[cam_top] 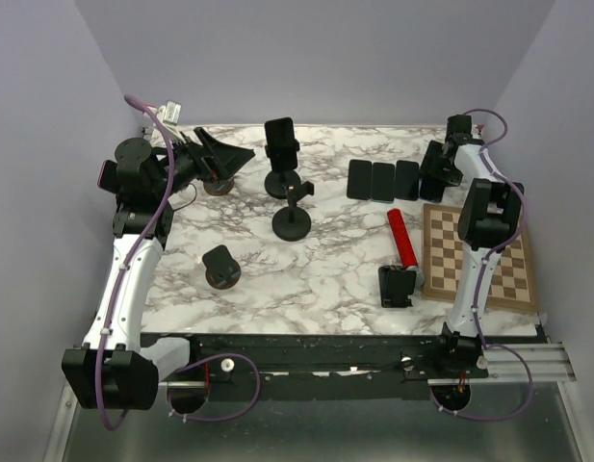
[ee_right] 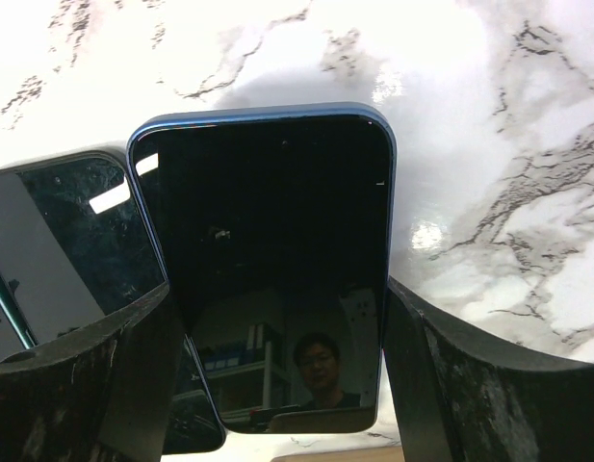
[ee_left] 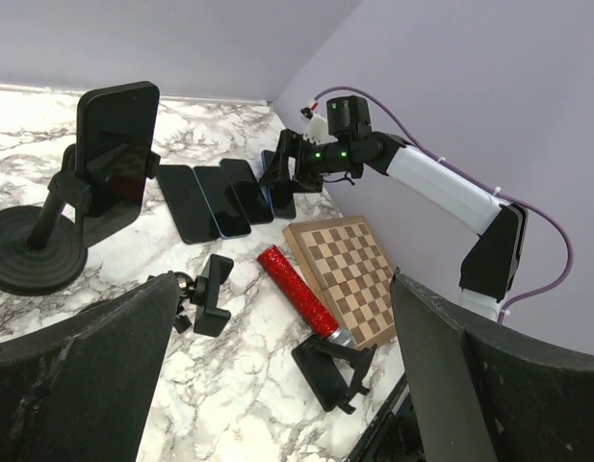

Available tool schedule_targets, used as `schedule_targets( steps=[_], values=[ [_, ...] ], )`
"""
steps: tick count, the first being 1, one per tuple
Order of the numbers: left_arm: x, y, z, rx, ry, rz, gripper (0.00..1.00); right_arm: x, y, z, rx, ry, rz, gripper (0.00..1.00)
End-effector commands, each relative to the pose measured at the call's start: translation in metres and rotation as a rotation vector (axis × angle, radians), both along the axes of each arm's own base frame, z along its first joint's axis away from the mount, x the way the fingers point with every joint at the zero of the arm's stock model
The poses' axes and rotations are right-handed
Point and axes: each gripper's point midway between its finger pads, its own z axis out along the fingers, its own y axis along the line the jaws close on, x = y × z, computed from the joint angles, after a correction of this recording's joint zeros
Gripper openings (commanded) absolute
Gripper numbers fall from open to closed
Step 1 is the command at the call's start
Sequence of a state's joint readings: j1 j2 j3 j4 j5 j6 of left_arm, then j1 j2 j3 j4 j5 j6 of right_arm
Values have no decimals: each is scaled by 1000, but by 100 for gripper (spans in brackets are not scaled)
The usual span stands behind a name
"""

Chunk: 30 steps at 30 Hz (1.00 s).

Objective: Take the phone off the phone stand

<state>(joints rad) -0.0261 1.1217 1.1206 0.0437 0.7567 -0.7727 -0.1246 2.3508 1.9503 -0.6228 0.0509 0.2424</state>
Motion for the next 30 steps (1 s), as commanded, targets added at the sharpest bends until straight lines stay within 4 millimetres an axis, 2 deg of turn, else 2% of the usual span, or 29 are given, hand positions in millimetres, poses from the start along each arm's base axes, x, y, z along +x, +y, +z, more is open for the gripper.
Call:
schedule_targets(
  steps=[1,9,18,24,30],
  values=[
    [0,-1,-2,-1,-4,-17,99,-4,30,-27,79,56,64,41],
    [4,-1,-7,-1,11,-18,99,0,30,-15,63,38,69,73],
    [6,-1,-10,3,19,-18,99,-2,29,-10,53,39,57,93],
    [9,-1,-13,5,27,-15,99,-1,25,5,28,11,51,97],
    [19,1,-27,15,63,-3,98,4,26,27,38,-52,32,94]
  ],
)
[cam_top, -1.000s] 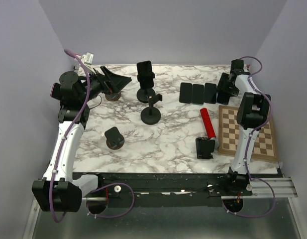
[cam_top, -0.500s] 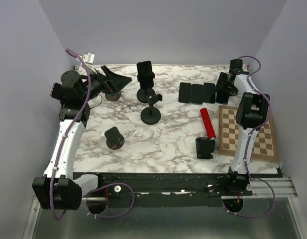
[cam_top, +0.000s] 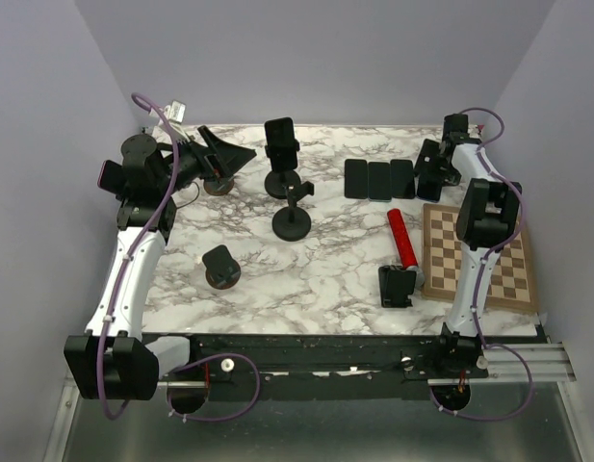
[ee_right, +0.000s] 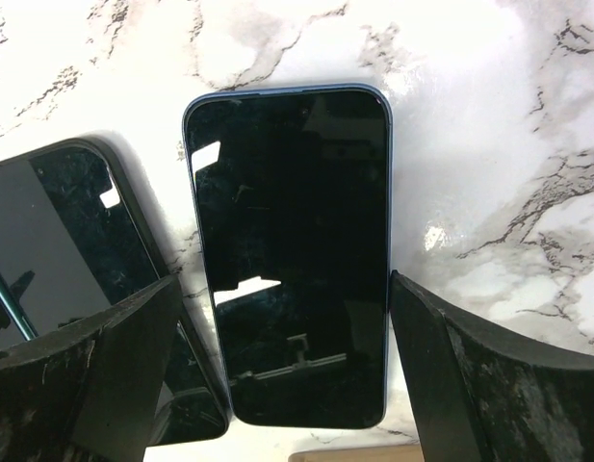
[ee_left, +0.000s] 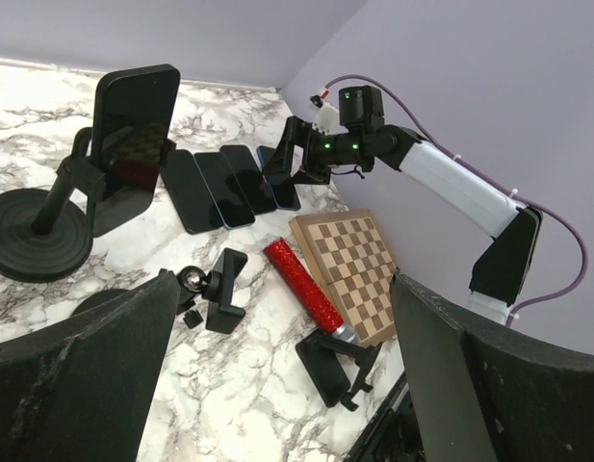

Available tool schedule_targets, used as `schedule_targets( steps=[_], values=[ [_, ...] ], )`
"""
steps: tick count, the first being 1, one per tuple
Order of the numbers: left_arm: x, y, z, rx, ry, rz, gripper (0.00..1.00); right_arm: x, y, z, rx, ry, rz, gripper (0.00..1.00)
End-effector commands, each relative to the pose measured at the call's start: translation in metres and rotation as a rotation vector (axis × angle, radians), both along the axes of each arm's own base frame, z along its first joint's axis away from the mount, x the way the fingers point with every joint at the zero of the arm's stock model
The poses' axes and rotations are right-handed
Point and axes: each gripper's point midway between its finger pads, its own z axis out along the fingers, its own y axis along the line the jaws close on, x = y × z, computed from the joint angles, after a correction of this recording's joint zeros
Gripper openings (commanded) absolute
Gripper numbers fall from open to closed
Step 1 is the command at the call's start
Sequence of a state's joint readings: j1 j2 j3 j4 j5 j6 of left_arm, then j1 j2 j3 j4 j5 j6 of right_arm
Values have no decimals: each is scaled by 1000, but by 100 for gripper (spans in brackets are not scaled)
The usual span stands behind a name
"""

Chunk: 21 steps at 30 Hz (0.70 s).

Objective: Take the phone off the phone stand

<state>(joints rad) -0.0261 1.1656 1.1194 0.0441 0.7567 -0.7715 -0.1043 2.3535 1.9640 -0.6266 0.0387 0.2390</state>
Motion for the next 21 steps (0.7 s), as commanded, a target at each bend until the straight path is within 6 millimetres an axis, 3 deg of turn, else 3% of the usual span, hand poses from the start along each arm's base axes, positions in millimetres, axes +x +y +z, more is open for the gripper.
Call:
schedule_targets(
  steps=[1,9,12,15,18,21],
  values=[
    [8,1,-15,15,27,-4,98,1,13,28,36,-59,-6,94],
    [18,0,-31,18,70,-10,94,0,10,50,44,-181,-78,88],
    [20,1,-34,22,75,-6,94,4,12,47,66,-197,-60,86],
    [22,1,-36,32,78,-4,92,-6,-14,38,-7,-134,-215,78],
    [23,2,-38,41,82,-1,88,-15,-39,35,-7,-152,-342,53],
    [22,0,-38,43,81,-17,87,-18,-50,31,4,-162,-364,51]
  ],
)
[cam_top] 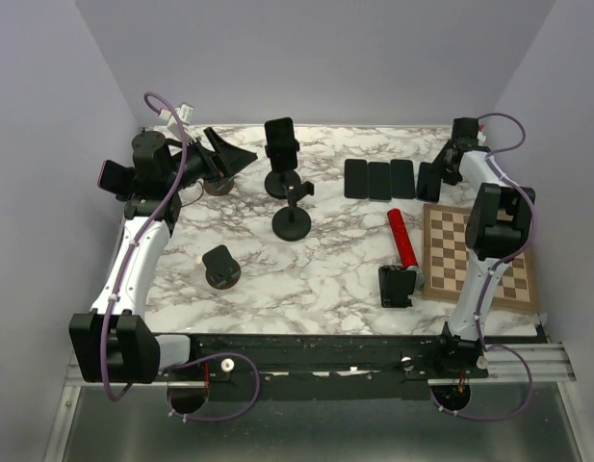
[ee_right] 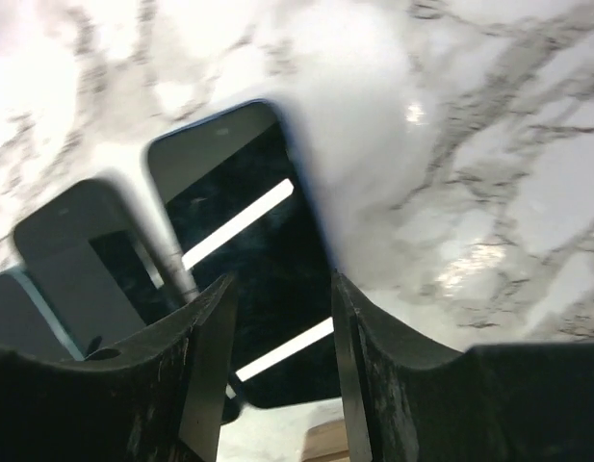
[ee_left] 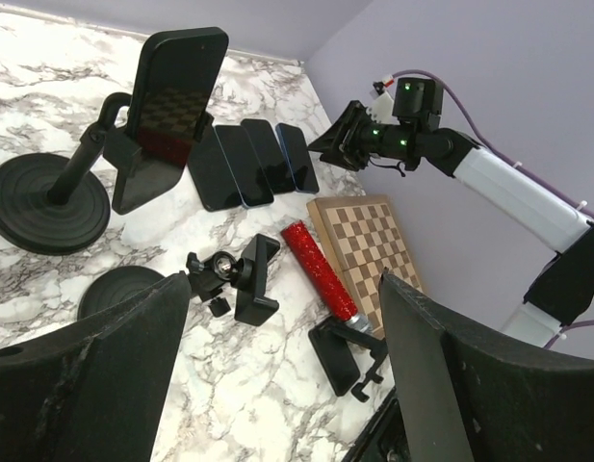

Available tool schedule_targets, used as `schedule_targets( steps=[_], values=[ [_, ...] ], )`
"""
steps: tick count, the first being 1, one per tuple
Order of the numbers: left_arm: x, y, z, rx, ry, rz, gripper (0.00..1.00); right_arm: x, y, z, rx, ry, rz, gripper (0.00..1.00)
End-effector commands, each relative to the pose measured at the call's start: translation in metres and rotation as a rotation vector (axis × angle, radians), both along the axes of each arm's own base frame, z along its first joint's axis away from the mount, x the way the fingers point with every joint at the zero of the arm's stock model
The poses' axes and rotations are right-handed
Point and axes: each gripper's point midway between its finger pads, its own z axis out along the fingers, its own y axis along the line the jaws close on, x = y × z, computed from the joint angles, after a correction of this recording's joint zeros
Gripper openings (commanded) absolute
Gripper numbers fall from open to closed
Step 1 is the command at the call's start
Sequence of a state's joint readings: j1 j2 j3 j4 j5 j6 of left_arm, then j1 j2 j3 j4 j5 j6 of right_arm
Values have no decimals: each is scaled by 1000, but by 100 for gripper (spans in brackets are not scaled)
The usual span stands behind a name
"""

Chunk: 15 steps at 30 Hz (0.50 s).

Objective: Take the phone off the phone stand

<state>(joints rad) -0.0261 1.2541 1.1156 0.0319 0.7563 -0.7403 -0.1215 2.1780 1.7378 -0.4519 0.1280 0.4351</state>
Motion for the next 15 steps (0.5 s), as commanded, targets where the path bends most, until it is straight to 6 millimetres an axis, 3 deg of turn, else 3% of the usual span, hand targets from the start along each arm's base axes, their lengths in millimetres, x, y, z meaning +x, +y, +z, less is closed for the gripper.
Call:
schedule_targets(
  steps=[1,6,12,15],
  values=[
    [1,0,-4,16,0,-17,87,-11,-36,-4,-22,-2,-142,51],
    [2,0,-6,16,4,-18,86,-18,-52,-25,-93,76,-165,51],
    [5,0,-10,18,15,-14,84,-7,-35,-48,-26,105,-47,47],
    [6,0,-13,20,22,-14,84,-3,-28,-48,5,92,-17,47]
  ],
)
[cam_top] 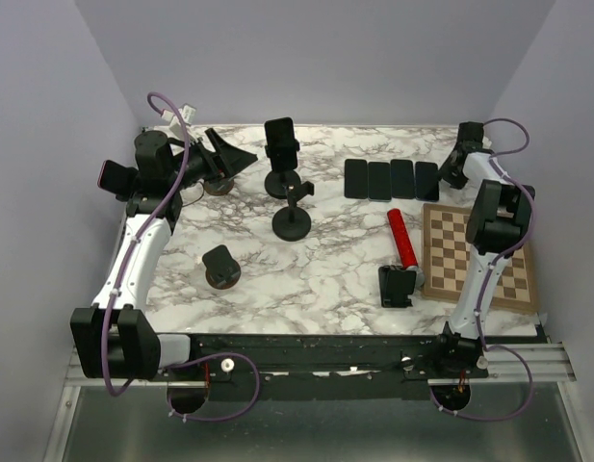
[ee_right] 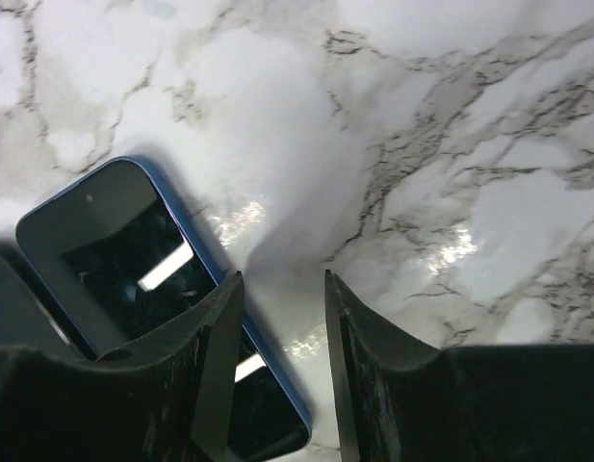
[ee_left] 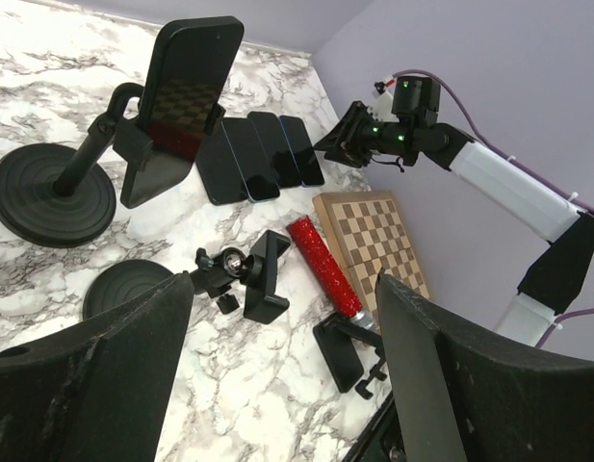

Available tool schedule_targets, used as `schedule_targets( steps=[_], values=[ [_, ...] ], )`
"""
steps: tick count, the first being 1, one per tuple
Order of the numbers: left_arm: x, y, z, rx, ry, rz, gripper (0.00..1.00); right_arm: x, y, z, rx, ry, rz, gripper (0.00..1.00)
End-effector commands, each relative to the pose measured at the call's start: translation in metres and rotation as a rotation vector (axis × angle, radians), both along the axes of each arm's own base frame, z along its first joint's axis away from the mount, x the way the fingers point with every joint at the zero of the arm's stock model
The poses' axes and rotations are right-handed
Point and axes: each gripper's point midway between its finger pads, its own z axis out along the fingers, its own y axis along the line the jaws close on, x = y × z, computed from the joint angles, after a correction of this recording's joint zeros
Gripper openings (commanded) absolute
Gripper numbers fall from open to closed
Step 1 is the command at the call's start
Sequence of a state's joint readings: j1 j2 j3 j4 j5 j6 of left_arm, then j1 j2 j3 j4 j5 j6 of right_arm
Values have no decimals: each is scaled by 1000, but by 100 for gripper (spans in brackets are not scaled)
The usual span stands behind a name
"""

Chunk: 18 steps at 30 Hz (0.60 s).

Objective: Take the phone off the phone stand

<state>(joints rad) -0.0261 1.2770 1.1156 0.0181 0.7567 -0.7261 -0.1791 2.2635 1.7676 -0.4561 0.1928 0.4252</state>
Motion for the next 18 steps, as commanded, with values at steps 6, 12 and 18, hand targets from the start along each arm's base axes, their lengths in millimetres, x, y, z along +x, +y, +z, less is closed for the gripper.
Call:
schedule_targets(
  steps=[6,12,18],
  values=[
    [7,2,-8,20,11,-2,81,16,32,6,132,-47,130,47],
    [10,5,-15,36,35,19,83,9,12,59,-14,-69,43,61],
    [10,7,-15,33,36,27,84,8,59,128,-96,-162,162,92]
  ],
)
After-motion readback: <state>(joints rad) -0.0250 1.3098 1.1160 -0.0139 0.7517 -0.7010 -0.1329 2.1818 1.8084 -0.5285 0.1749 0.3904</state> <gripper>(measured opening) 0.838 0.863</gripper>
